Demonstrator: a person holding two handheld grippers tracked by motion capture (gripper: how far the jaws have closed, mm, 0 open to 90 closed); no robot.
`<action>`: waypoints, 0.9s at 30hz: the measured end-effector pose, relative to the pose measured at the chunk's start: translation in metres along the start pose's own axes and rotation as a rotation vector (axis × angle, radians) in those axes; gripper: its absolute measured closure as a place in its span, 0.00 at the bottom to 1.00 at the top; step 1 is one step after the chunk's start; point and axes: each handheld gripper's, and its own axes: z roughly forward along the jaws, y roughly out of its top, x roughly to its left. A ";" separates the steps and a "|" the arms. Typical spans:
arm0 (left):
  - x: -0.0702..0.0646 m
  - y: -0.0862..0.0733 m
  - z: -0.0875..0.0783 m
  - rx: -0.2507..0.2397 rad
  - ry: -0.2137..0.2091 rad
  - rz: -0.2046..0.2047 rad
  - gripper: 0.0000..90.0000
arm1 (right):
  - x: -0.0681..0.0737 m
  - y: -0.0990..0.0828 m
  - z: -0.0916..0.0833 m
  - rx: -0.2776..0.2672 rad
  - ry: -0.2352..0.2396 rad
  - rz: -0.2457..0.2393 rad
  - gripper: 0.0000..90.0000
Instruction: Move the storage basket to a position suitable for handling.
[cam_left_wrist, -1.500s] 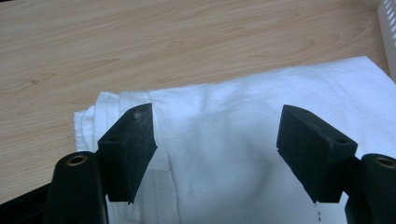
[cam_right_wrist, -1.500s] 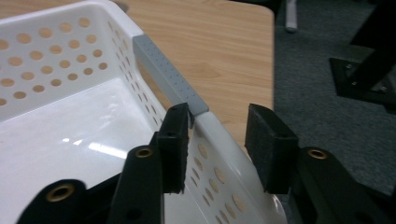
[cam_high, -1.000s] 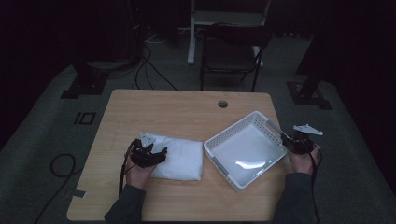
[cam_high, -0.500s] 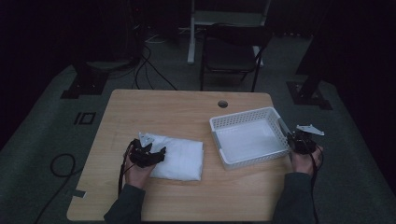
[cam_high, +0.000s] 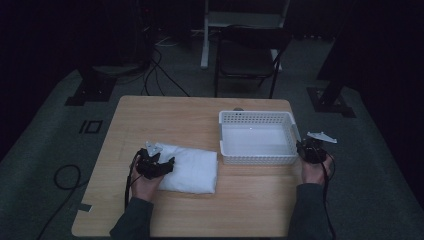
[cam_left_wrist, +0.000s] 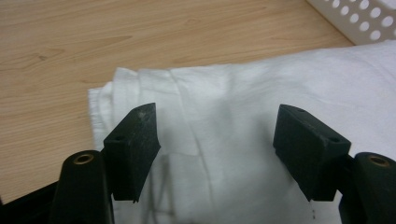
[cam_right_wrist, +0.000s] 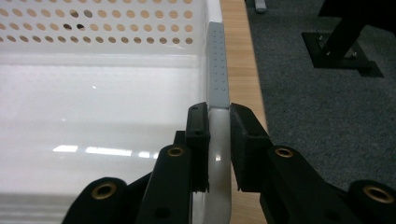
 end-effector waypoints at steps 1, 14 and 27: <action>0.001 0.000 0.000 0.001 0.004 0.001 0.34 | 0.004 0.000 0.001 0.000 0.002 -0.011 0.86; 0.012 -0.005 0.012 0.117 -0.058 0.065 0.40 | 0.022 0.006 0.014 0.034 -0.012 0.027 0.88; -0.018 -0.018 0.000 0.095 -0.082 0.123 0.45 | 0.035 0.014 0.026 0.030 -0.019 0.036 0.88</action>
